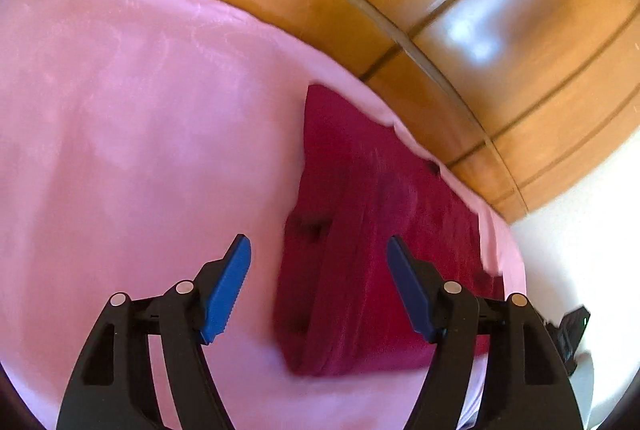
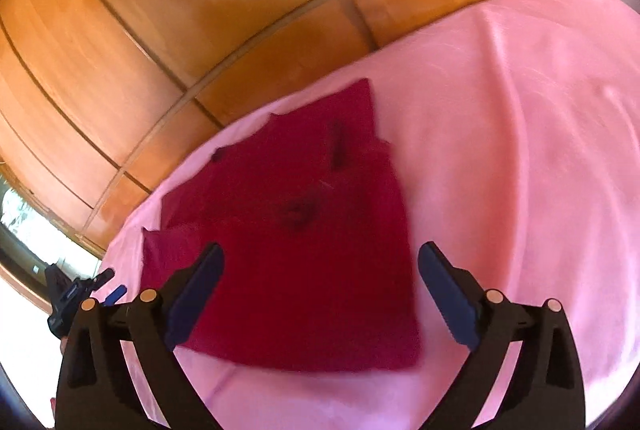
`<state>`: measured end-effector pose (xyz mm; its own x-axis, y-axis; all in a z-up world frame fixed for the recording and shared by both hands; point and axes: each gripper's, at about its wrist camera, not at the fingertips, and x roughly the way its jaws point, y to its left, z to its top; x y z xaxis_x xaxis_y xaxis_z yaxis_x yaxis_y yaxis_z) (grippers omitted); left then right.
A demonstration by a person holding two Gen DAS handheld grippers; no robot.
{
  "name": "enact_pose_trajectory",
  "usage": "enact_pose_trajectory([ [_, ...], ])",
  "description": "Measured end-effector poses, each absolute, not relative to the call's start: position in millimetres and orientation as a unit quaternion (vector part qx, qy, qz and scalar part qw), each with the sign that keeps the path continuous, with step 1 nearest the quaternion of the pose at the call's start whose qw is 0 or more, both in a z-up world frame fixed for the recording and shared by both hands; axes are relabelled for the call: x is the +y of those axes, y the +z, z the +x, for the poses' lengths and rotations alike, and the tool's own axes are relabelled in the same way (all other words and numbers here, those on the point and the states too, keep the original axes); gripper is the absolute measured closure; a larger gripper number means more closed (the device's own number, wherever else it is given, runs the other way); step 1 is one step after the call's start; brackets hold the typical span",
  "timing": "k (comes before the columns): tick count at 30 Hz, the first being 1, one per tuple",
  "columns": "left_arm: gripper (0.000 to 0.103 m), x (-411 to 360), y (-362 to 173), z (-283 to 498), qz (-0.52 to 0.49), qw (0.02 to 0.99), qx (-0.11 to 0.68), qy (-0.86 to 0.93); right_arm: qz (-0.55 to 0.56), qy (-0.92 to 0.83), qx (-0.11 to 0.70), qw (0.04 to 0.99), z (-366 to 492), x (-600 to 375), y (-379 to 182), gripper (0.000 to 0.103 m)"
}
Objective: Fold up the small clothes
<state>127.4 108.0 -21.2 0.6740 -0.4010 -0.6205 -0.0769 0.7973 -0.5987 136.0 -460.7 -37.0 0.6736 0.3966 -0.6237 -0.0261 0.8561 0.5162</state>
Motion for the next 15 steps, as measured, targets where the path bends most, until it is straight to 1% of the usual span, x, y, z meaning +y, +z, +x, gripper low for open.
enact_pose_trajectory([
  [2,0.034,102,-33,121,-0.29,0.862,0.399,-0.116,0.226,0.112,0.399,0.882,124,-462,-51,0.007],
  [4,0.034,92,-42,118,-0.274,0.86,0.412,-0.126,0.216,0.107,0.41,0.879,119,-456,-61,0.017],
  [5,0.034,85,-47,116,-0.262,0.86,0.419,-0.128,0.209,0.102,0.418,0.878,119,-452,-70,0.028],
  [6,0.034,79,-51,115,-0.253,0.86,0.424,-0.131,0.206,0.099,0.423,0.877,120,-449,-75,0.042],
  [7,0.04,70,-54,115,-0.244,0.859,0.428,-0.14,0.207,0.097,0.427,0.875,122,-445,-81,0.049],
  [8,0.052,65,-55,115,-0.236,0.859,0.43,-0.145,0.202,0.095,0.429,0.875,124,-440,-84,0.058],
  [9,0.057,57,-56,116,-0.214,0.863,0.436,-0.138,0.187,0.087,0.429,0.88,126,-434,-84,0.061],
  [10,0.069,52,-56,117,-0.193,0.868,0.44,-0.127,0.179,0.085,0.428,0.882,126,-433,-83,0.064],
  [11,0.075,50,-57,116,-0.188,0.868,0.441,-0.129,0.177,0.087,0.429,0.881,126,-431,-81,0.07],
  [12,0.077,52,-57,116,-0.194,0.868,0.439,-0.13,0.179,0.088,0.429,0.881,124,-431,-80,0.073],
  [14,0.086,59,-54,107,-0.204,0.868,0.434,-0.132,0.175,0.099,0.426,0.882,119,-432,-76,0.076],
  [15,0.086,62,-53,102,-0.206,0.869,0.43,-0.133,0.173,0.104,0.424,0.883,115,-433,-73,0.077],
])
